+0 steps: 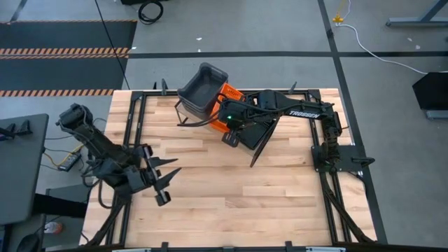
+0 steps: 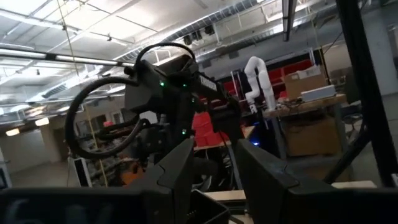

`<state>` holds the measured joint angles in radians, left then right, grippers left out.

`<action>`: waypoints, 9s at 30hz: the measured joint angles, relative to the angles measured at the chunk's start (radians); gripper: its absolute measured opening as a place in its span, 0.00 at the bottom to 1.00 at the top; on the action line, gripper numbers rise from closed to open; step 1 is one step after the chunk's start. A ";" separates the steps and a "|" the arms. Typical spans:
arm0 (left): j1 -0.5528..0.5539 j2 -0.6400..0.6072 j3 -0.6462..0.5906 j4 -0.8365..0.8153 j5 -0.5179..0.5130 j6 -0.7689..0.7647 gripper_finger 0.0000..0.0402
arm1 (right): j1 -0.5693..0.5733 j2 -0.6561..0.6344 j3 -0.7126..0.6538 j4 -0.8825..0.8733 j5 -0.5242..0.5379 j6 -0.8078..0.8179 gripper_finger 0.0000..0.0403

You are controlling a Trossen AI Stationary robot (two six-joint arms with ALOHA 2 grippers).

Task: Stack baskets on shelf by color
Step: Stack the orange basket on top of the other orange baskets on the shelf, then return to Home Position

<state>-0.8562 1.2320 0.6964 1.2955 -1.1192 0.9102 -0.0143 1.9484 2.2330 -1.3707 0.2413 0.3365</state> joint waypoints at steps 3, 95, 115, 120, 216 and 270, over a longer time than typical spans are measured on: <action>-0.021 -0.009 0.000 -0.001 -0.005 0.002 0.32 | 0.000 0.000 0.000 0.000 0.000 -0.018 0.06; -0.027 -0.010 0.000 -0.006 -0.006 0.002 0.32 | -0.091 0.000 -0.385 0.558 -0.132 0.057 0.37; -0.027 -0.010 0.000 -0.007 -0.006 0.002 0.32 | -0.100 0.000 -0.387 0.730 -0.131 0.116 0.32; -0.027 -0.010 0.000 -0.006 -0.006 0.002 0.32 | -0.101 0.000 -0.387 0.733 -0.131 0.102 0.30; -0.008 -0.010 0.000 -0.058 -0.055 -0.037 0.32 | 0.473 -0.986 -1.306 1.086 0.019 -0.181 0.29; 0.042 -0.010 0.000 -0.348 0.057 -0.330 0.24 | 0.013 -1.801 -2.227 1.443 -0.259 -0.287 0.14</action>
<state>-0.8139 1.2220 0.6960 0.9473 -1.0625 0.5801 -0.0010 0.1478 0.0063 0.0724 -0.0174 0.0490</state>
